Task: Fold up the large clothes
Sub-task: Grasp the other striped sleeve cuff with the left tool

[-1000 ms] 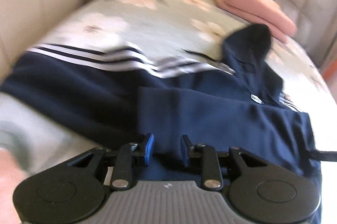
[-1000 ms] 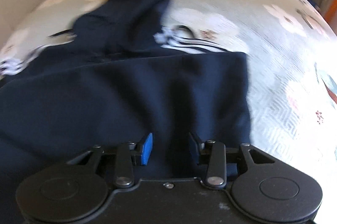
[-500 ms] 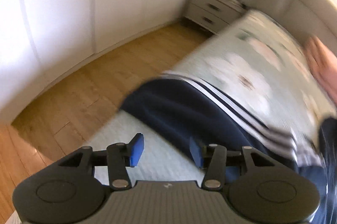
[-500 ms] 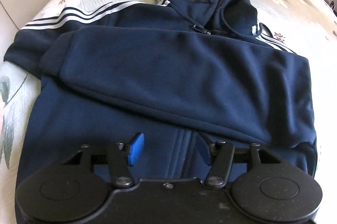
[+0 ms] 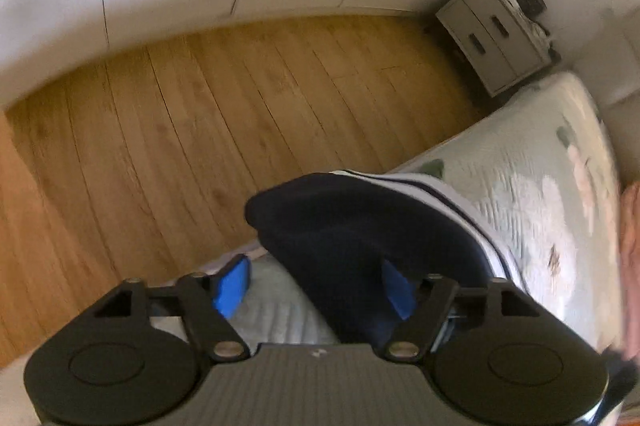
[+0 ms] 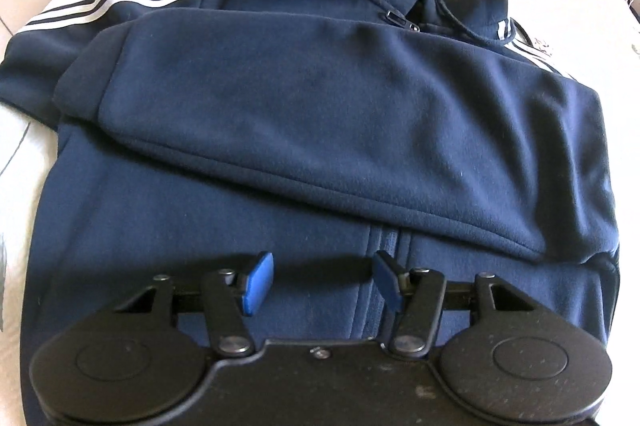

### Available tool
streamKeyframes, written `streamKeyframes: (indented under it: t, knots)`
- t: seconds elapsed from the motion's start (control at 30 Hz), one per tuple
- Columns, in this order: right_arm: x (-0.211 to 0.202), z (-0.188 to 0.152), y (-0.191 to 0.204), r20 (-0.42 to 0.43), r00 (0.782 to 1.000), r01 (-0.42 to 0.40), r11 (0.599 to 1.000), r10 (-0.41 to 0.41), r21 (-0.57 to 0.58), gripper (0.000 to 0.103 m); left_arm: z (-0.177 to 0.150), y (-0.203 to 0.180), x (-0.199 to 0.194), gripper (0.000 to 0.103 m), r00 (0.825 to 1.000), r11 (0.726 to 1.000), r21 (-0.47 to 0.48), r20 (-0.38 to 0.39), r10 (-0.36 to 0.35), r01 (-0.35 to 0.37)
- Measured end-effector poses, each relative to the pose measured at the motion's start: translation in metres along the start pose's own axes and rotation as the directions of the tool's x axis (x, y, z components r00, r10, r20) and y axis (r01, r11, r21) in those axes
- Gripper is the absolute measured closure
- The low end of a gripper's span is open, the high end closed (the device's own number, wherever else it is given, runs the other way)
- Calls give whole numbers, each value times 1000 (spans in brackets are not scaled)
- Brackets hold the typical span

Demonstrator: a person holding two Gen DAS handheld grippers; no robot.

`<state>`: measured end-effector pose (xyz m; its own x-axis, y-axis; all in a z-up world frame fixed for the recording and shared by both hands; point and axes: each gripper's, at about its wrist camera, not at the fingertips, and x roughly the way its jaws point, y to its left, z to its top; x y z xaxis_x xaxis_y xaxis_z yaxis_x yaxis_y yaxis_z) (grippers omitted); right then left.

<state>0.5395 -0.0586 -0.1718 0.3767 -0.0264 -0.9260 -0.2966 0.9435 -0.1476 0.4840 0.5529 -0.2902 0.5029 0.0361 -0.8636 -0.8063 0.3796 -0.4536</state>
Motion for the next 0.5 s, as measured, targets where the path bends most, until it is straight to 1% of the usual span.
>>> streamKeyframes:
  t: [0.07,0.13,0.17,0.2,0.23,0.27,0.3,0.33,0.43,0.5]
  knots:
    - [0,0,1,2,1000,5,1000,-5,-3,32,9,6,7,32,999,998,-40,-22,-48,47]
    - [0,0,2,7,1000,14,1000,-13,-6,30,13,8,14,44,996,995,-57,-25,-87,85]
    - [0,0,2,10,1000,18,1000,-18,-8,29,13,7,15,48,995,994,-52,-16,-94,93]
    - [0,0,2,12,1000,22,1000,-21,-8,28,13,4,16,55,995,995,-41,-4,-96,96]
    - [0,-1,3,15,1000,25,1000,-25,-8,27,11,2,15,64,996,995,-21,13,-93,93]
    - [0,-1,3,16,999,28,1000,-28,-7,26,9,-1,14,70,995,996,7,35,-90,89]
    - [1,-2,3,17,999,30,1000,-30,-6,26,8,-4,10,88,994,996,33,58,-88,86]
    - [0,-2,3,19,999,32,999,-32,-6,25,6,-9,7,91,994,996,56,78,-77,73]
    - [0,-2,3,22,999,31,1000,-31,-2,25,-3,-24,-9,93,989,992,112,130,-70,55]
    - [-2,-3,3,25,999,33,999,-33,0,25,-9,-38,-25,93,979,984,174,186,-79,47]
